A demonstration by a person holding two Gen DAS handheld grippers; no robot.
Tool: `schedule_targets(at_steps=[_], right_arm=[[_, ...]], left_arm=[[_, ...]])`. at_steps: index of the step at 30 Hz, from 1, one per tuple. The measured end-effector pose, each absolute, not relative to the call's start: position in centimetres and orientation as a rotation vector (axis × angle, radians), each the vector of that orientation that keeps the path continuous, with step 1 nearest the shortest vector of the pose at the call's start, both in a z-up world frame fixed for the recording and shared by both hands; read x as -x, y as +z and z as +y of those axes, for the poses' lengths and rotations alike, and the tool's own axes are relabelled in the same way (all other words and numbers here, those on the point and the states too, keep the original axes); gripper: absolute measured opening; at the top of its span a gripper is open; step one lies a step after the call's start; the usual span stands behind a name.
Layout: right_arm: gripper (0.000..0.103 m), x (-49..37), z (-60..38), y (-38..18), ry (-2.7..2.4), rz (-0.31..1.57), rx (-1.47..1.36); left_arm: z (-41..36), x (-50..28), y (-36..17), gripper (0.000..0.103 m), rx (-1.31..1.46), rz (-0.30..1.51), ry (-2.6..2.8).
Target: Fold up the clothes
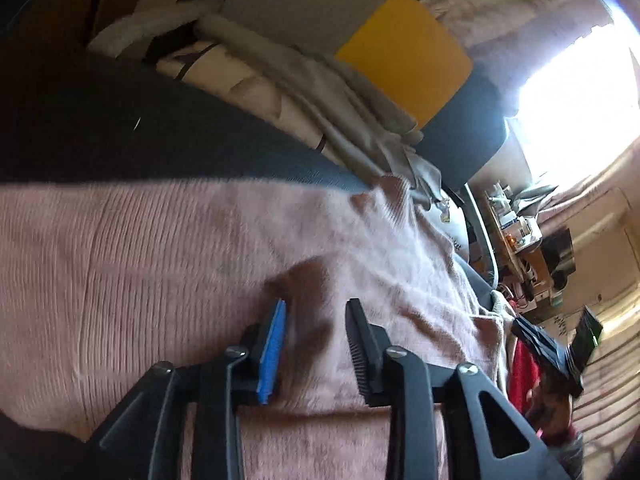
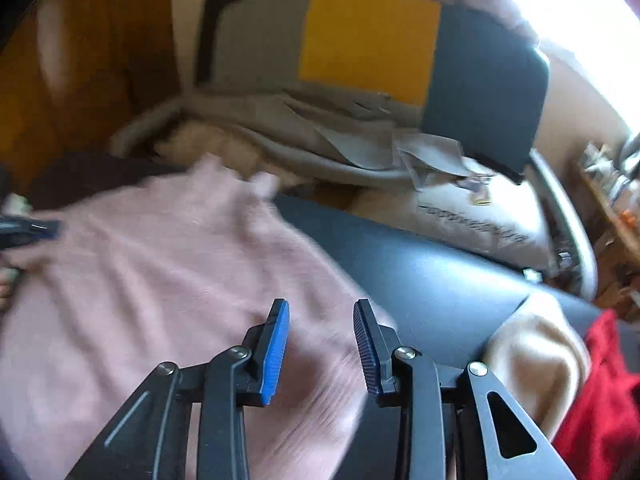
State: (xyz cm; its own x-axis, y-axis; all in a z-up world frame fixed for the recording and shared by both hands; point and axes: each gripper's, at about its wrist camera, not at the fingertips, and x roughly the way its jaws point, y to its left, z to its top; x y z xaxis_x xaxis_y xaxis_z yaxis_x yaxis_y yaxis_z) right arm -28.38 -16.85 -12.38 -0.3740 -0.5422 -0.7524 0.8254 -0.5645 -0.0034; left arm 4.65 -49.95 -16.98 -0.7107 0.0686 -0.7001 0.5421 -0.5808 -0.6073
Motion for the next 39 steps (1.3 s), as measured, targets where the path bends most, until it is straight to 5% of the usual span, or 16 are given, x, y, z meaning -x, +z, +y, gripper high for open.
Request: schedule_targets(at_steps=[2,4,7,10,15,21,23,25,32,34,39], right_arm=[[0.041,26.1,-16.3,-12.5,-1.964,0.466,-0.901],[0.059,24.1,-16.0,-13.1,-1.923,0.444,-0.909],[0.062,23.2,-15.9,-15.8,-1.962,0.468,-0.989],[0.065,24.3,-13.3,-18.8,-2.079,0.371,-1.081],[0.066,25.3,-10.4,-19.2,-2.119,0.18,-1.083],[0.07,24.4,-13.3,-16.7,-2.152,0.357,-1.06],[0.079,24.0,-14.8,-14.7,-2.147,0.356,-0.975],[0.089,24.0,-16.5,-13.8,-2.159,0.391,-0.925],[0.09,28.4,-20.1,-17.8,-2.233,0.526,-1.036],[0.103,29.8,-19.1,-18.8,-2.245,0.451,-1.068],[0.103,31.6,-17.0,-19.2,-2.241,0.253,-1.129]], left_arm=[[-49.7,-4.9,-18.1,0.035,-1.041,1.313,-2.315],[-48.5,-5.0,-18.1,0.034,-1.041,1.308,-2.335],[-46.4,-5.5,-17.8,0.012,-1.113,1.22,-2.334],[-44.5,-6.9,-18.1,0.01,-1.157,1.197,-2.336],[-44.3,-9.1,-17.7,0.014,-1.092,1.244,-2.283],[-43.6,-9.3,-13.1,0.025,-0.886,1.131,-2.358],[-42.6,-7.8,-12.3,0.026,-0.906,1.044,-2.416],[-41.5,-6.2,-12.4,0.026,-0.953,0.957,-2.46],[-41.5,-1.3,-16.3,0.026,-1.023,0.737,-2.485],[-42.1,-1.1,-17.7,0.027,-0.995,0.725,-2.498],[-43.0,-1.9,-18.1,0.025,-0.95,0.869,-2.5]])
